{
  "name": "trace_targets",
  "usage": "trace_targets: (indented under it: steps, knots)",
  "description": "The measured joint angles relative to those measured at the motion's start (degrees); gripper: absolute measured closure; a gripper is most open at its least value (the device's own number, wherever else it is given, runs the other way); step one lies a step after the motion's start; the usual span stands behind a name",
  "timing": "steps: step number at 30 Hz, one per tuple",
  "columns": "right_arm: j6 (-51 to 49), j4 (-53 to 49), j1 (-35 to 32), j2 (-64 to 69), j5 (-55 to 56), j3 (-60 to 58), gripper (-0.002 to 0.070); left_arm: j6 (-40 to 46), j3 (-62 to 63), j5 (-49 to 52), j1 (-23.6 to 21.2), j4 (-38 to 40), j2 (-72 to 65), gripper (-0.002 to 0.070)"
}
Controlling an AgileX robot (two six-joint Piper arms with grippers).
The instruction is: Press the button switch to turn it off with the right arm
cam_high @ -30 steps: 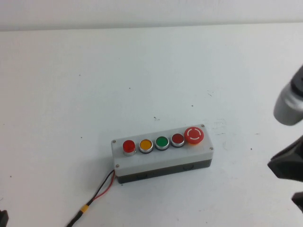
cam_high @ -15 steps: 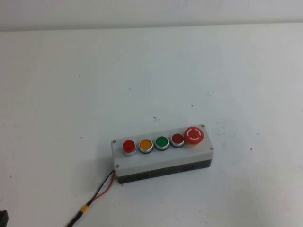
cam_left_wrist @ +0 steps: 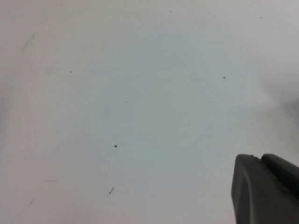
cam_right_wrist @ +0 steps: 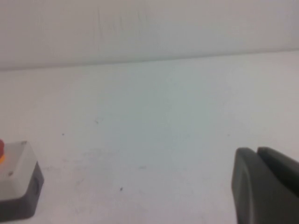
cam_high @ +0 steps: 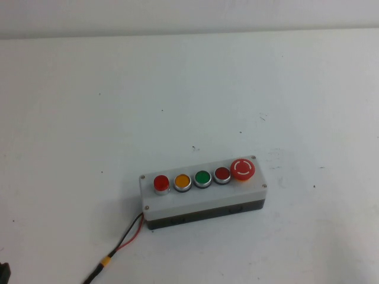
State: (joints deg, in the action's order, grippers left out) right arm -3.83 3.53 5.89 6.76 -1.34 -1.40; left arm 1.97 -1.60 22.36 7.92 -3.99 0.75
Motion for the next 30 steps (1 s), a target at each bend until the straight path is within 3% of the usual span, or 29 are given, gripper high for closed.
trace_targets:
  steps: [8, 30]
  knots:
    - [0.0, -0.36, 0.0, -7.18, -17.11, -0.07, 0.0692, 0.0, 0.0, 0.0, 0.0, 0.0, 0.0, 0.0677]
    - [0.88, 0.11, 0.0, -7.18, -17.91, -0.07, 0.0692, 0.0, 0.0, 0.0, 0.0, 0.0, 0.0, 0.0677]
